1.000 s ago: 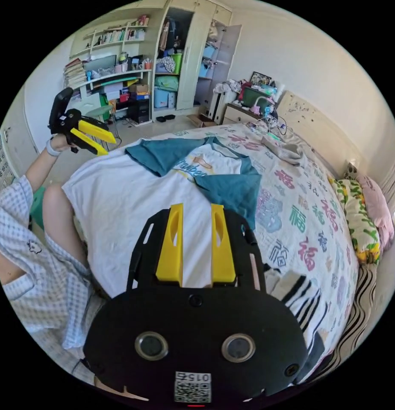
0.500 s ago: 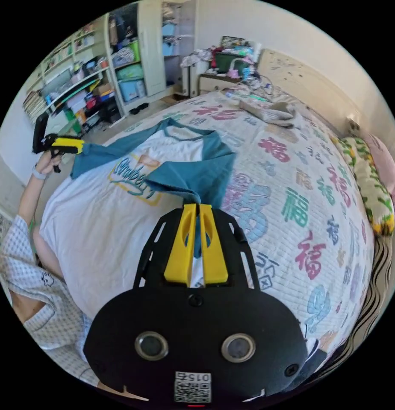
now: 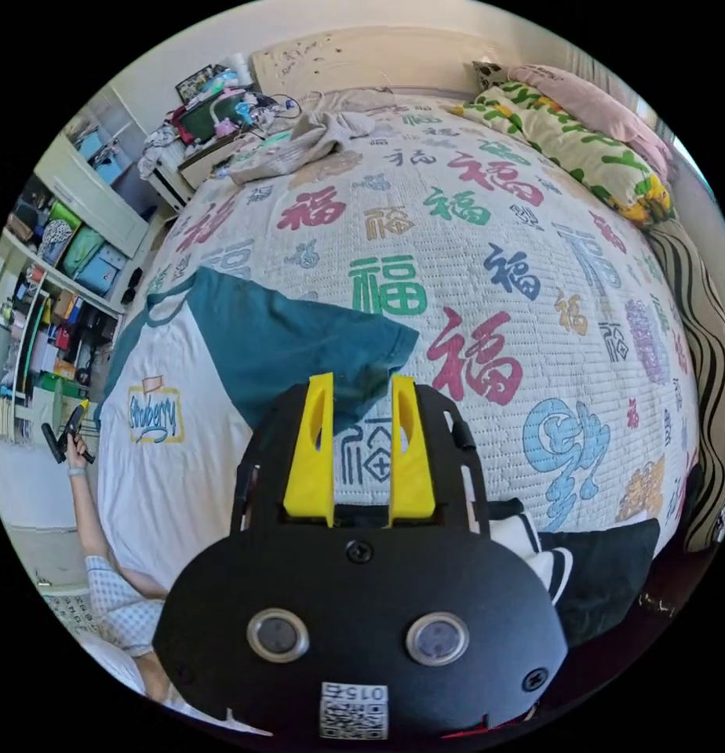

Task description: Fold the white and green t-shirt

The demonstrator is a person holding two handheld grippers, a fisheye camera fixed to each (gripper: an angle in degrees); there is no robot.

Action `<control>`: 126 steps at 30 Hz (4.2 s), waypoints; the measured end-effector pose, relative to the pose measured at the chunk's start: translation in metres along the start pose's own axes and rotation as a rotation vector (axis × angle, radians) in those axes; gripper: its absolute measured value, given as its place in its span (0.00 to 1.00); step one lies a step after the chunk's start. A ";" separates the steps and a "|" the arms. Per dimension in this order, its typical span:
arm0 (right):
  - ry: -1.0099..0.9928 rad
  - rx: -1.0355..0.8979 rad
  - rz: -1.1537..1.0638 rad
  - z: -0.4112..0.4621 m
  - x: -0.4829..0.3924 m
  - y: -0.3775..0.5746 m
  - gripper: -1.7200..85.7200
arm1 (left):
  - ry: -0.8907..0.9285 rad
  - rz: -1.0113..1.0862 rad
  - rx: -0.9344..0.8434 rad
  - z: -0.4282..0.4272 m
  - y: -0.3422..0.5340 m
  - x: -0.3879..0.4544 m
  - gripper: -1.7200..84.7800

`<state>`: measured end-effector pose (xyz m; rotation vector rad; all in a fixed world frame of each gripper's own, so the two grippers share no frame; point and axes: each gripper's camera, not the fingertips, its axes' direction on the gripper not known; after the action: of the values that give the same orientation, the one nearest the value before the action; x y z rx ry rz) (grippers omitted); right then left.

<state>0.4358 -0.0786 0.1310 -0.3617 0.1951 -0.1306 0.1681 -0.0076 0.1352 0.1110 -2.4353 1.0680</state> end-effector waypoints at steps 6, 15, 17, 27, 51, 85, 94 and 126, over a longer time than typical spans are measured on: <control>0.044 0.406 -0.275 -0.067 -0.061 0.129 0.15 | 0.247 0.259 0.107 -0.070 0.070 0.048 0.08; 0.519 1.238 -0.261 -0.062 -0.130 0.442 0.01 | -0.086 0.617 0.688 -0.207 0.288 0.151 0.09; 0.397 1.218 -0.314 -0.053 -0.132 0.472 0.01 | -0.081 0.574 0.837 -0.219 0.334 0.151 0.08; 0.114 0.799 -0.226 0.032 -0.108 0.526 0.10 | -0.026 0.343 0.358 -0.179 0.415 0.123 0.16; -0.093 0.351 -0.144 0.011 -0.047 0.503 0.02 | 0.015 0.335 0.175 -0.139 0.418 0.097 0.02; -0.209 0.699 0.088 -0.148 0.038 0.127 0.08 | 0.044 1.222 -0.416 0.263 0.281 0.622 0.11; -0.174 0.379 0.058 -0.120 0.025 0.047 0.10 | 0.115 1.014 -0.320 0.278 0.225 0.589 0.02; -0.084 0.092 -0.159 -0.142 -0.030 -0.015 0.01 | 0.057 1.110 -0.552 0.363 0.094 0.701 0.03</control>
<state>0.3752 -0.1356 0.0116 -0.2897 0.0767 -0.2794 -0.6175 -0.1213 0.1786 -1.5499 -2.5931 0.6555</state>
